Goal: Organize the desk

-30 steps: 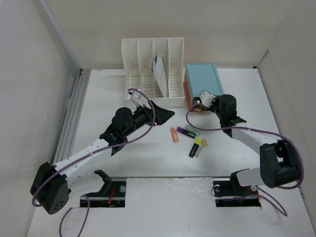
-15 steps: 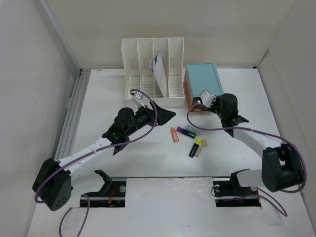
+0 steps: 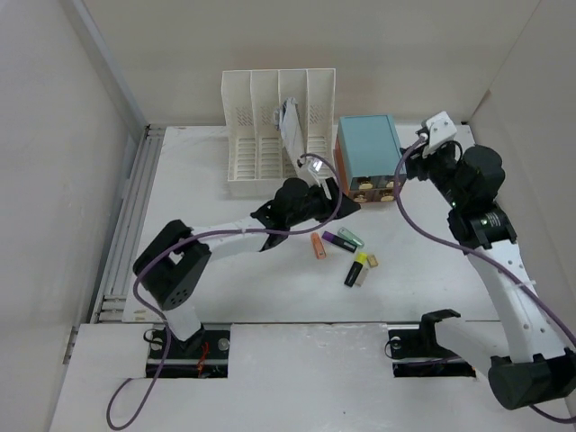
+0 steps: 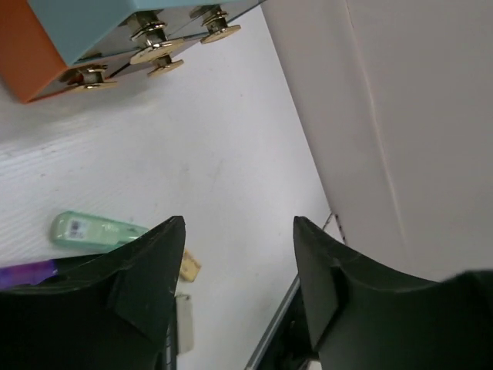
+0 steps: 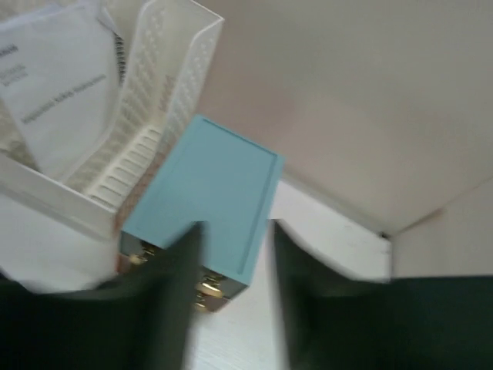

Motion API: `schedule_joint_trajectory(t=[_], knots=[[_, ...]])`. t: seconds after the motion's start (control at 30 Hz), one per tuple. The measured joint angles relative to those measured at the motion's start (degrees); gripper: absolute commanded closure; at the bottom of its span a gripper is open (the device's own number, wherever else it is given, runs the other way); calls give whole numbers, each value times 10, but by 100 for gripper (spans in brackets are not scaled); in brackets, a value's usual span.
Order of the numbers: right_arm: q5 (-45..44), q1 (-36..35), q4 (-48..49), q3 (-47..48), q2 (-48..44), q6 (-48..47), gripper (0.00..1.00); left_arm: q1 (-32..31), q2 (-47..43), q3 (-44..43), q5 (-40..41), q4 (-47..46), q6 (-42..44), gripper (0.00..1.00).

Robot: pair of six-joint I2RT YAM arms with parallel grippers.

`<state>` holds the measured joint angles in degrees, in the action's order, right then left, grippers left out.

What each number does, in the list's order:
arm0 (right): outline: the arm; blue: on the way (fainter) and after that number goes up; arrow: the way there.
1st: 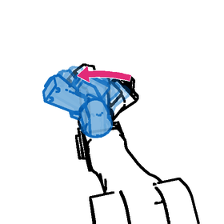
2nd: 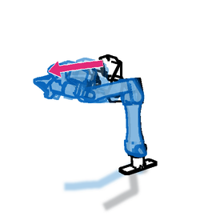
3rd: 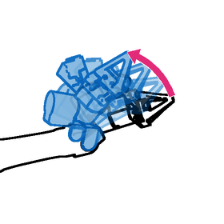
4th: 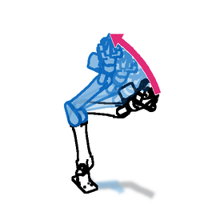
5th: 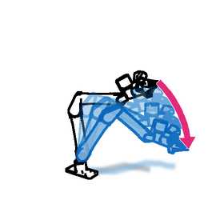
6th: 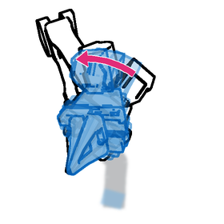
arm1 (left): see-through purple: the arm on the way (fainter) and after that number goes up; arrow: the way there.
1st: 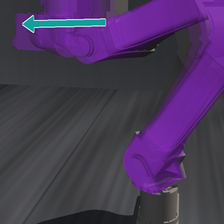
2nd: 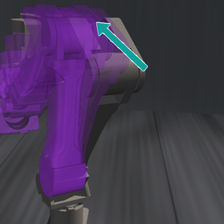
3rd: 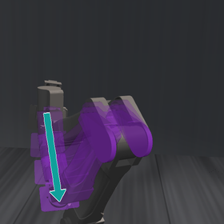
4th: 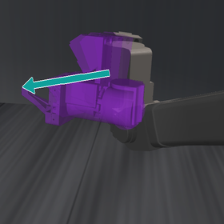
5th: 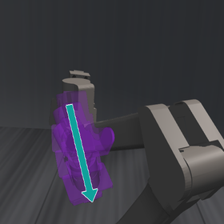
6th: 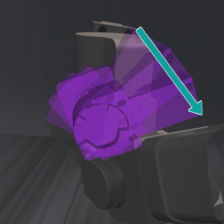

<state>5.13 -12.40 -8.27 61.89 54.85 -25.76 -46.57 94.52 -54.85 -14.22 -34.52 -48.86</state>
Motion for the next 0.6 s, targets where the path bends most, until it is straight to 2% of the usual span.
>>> schedule_joint_trajectory(t=[0.03,0.07,0.13,0.3,0.47,0.6], knots=[[20,12,-5,9,8,23,28,-3,17,-14,7,-1,-5,35],[44,29,-8,11,19,35,28,-7,32,-25,13,-2,-10,32],[98,70,-30,10,36,66,28,-14,59,-46,29,-2,-21,29],[186,132,-54,-3,55,119,34,-20,111,-86,76,2,-51,29],[226,135,-53,-12,46,142,36,-20,162,-136,122,6,-78,30],[239,135,-50,-19,31,153,37,-20,195,-171,157,11,-97,36]])
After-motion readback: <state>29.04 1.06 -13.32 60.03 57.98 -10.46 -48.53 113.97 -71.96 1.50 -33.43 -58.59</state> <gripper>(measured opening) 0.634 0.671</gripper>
